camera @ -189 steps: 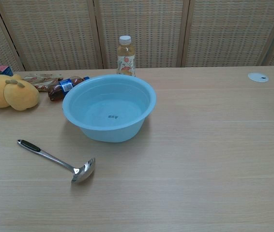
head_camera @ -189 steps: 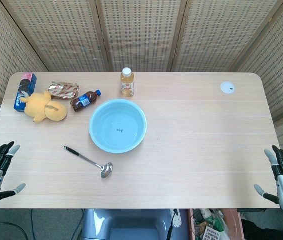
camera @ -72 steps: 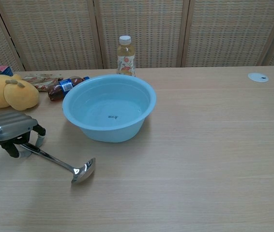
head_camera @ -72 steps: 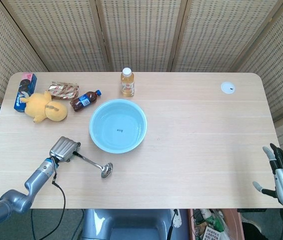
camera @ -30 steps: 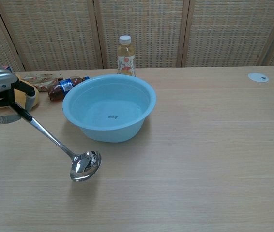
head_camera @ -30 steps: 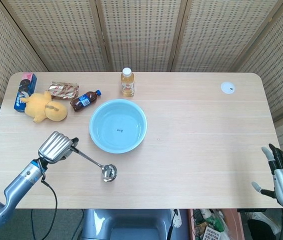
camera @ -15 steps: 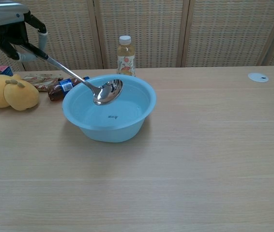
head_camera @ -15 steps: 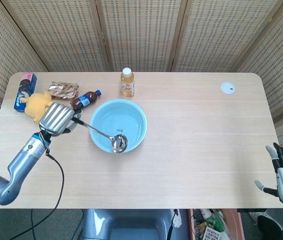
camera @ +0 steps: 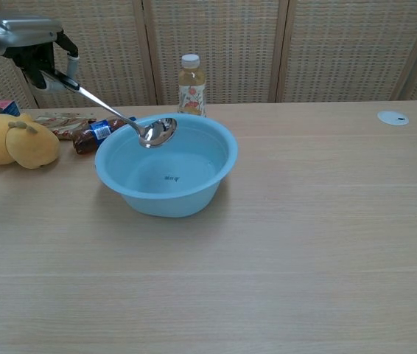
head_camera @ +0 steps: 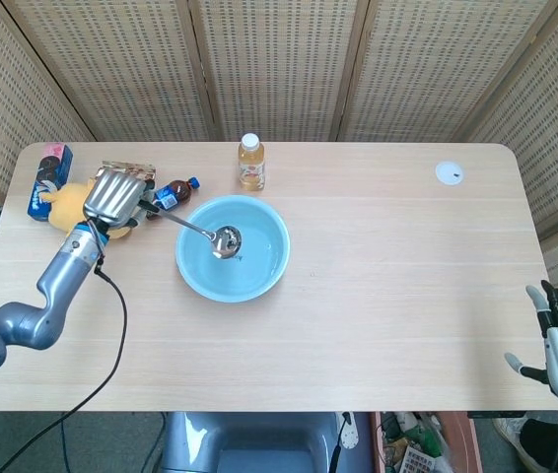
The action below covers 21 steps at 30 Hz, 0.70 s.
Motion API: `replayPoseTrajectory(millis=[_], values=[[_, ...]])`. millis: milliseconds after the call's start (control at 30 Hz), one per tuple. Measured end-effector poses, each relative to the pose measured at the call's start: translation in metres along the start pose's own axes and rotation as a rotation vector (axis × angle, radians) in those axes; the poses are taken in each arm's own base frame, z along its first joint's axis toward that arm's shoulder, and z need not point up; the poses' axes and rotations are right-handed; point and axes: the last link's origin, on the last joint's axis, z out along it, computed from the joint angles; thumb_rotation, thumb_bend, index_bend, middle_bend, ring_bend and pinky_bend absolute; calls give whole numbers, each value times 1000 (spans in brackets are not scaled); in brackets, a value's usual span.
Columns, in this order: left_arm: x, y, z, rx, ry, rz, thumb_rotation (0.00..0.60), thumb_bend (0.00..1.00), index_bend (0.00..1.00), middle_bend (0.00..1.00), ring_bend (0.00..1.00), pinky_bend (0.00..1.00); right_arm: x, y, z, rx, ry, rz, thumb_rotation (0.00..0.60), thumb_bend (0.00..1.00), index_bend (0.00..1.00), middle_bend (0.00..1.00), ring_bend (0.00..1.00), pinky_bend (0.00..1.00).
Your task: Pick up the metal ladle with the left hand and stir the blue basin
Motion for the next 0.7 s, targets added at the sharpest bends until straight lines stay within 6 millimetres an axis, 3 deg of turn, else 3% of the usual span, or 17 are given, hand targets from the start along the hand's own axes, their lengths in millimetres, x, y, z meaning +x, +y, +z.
replayPoseTrajectory(millis=[367,700], values=[[0,35,34,-35,-48,121,600,542,804,1000,965,1000,3,8,2,-43,9,8,600,0,0,0,0,0],[-6,68,47,-56,-72,239,600,543,804,1000,964,1000,6,14,2,-56,14,25,600,0,0,0,0,0]])
